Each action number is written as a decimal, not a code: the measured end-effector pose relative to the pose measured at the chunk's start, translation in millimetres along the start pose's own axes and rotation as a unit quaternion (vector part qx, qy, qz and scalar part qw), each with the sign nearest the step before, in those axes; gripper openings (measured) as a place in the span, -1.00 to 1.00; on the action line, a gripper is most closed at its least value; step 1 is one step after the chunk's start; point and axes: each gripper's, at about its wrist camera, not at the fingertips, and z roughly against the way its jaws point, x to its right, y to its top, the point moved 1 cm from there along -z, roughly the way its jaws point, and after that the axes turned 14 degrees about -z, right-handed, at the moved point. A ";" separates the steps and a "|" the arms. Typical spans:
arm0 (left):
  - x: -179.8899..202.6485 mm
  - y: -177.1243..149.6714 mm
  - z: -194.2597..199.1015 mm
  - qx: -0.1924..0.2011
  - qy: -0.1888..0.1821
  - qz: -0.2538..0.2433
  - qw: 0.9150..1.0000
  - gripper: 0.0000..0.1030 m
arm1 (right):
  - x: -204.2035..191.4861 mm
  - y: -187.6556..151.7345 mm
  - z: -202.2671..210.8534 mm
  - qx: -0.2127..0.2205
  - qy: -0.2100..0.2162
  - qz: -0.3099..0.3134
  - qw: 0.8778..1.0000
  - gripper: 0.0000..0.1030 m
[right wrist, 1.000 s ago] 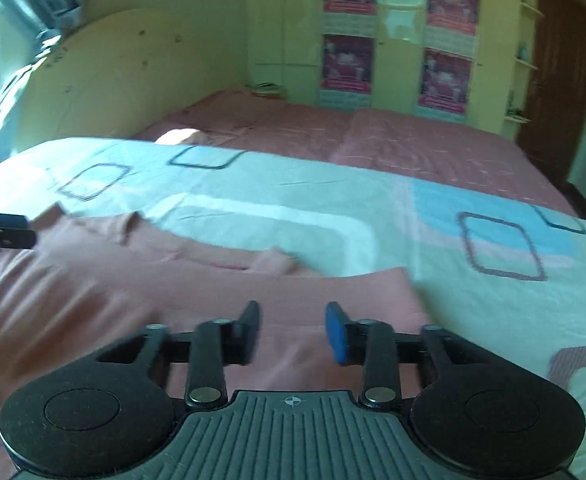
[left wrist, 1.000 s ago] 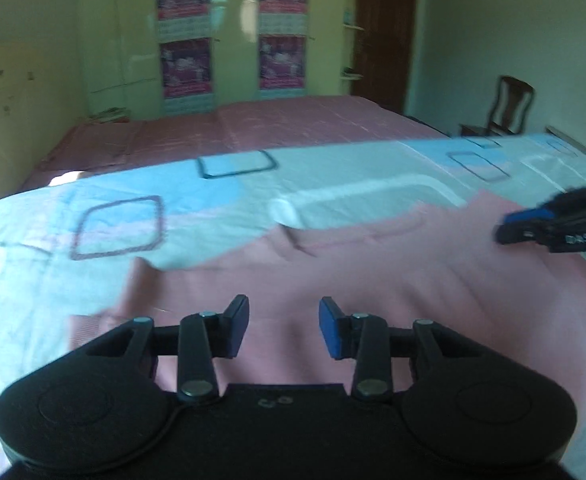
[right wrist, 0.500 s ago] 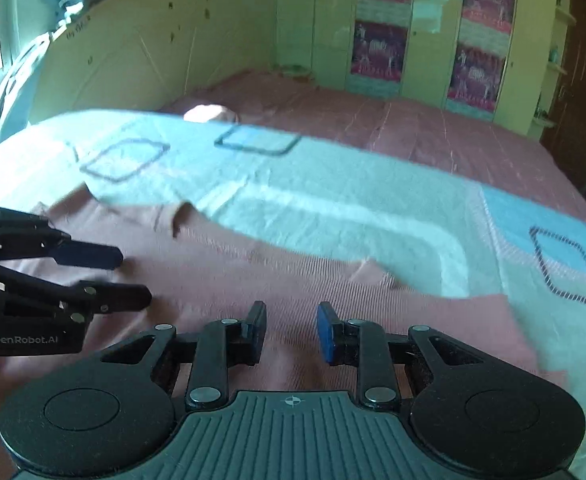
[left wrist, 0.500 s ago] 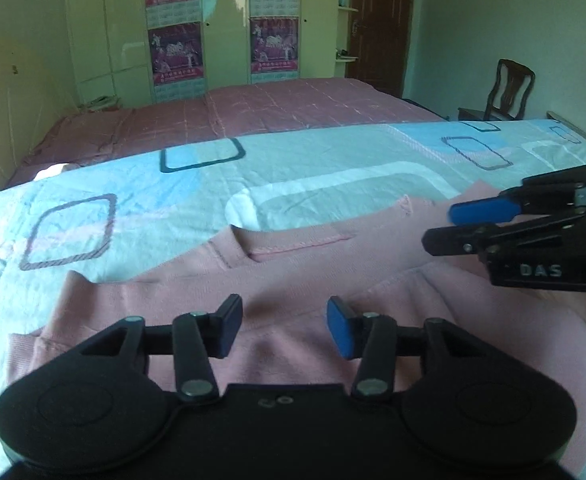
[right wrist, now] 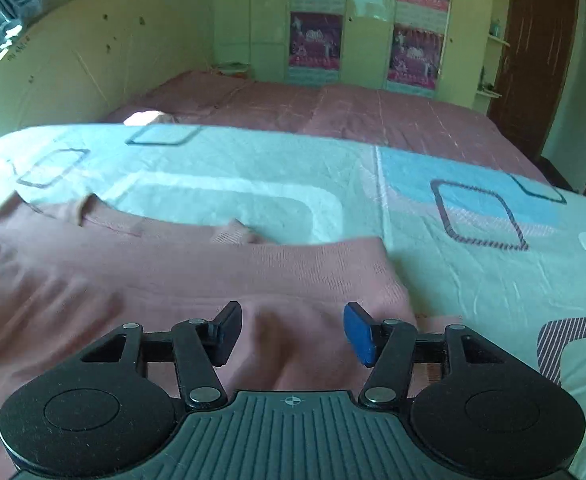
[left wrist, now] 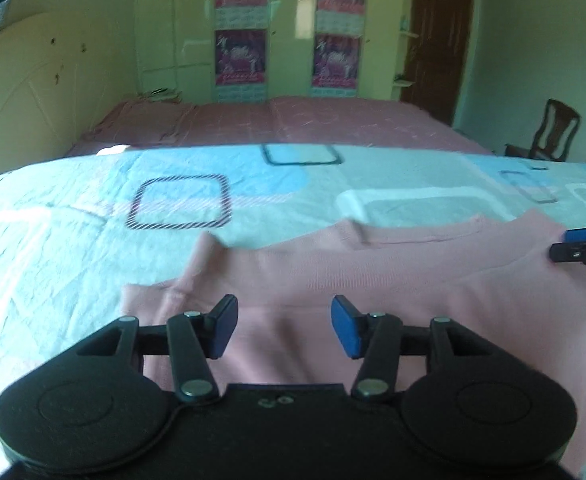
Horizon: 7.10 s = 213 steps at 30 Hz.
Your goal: Fold small clothes
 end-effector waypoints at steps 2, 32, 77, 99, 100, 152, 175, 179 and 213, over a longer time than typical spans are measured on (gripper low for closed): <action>32.3 0.1 14.8 0.015 -0.022 -0.016 1.000 -0.03 | -24.3 -11.6 19.8 0.001 0.043 0.013 0.999 0.03; 23.3 -89.6 67.2 -0.027 0.027 0.057 0.998 0.16 | 26.8 -95.2 68.6 -0.032 -0.018 -0.030 0.999 -0.19; 44.6 -115.2 102.9 -0.053 0.087 0.028 0.994 0.23 | 51.5 -124.4 123.0 -0.016 -0.075 -0.057 0.995 -0.20; 11.6 -148.2 170.9 -0.015 0.077 0.207 0.975 0.14 | 56.9 -129.9 148.1 -0.026 -0.029 -0.083 0.996 -0.16; 9.5 -153.5 171.5 -0.013 0.054 0.235 0.970 0.10 | 53.8 -130.7 150.6 -0.025 -0.018 -0.088 0.996 -0.13; 64.1 6.0 111.1 0.114 -0.069 0.271 0.953 -0.87 | 0.0 -55.0 59.9 -0.011 0.160 -0.198 0.967 -1.00; 160.4 53.1 5.7 -0.050 -0.049 0.087 0.994 -0.33 | 156.4 -47.8 115.1 -0.040 0.219 -0.270 0.937 -0.25; 144.1 30.4 -18.6 -0.096 -0.054 0.105 0.988 -0.29 | 142.4 -50.0 84.8 -0.072 0.202 -0.262 0.941 -0.25; 176.4 55.4 -15.9 -0.077 -0.101 -0.030 0.991 -0.26 | 133.1 -48.8 83.2 -0.067 0.103 -0.164 0.979 -0.82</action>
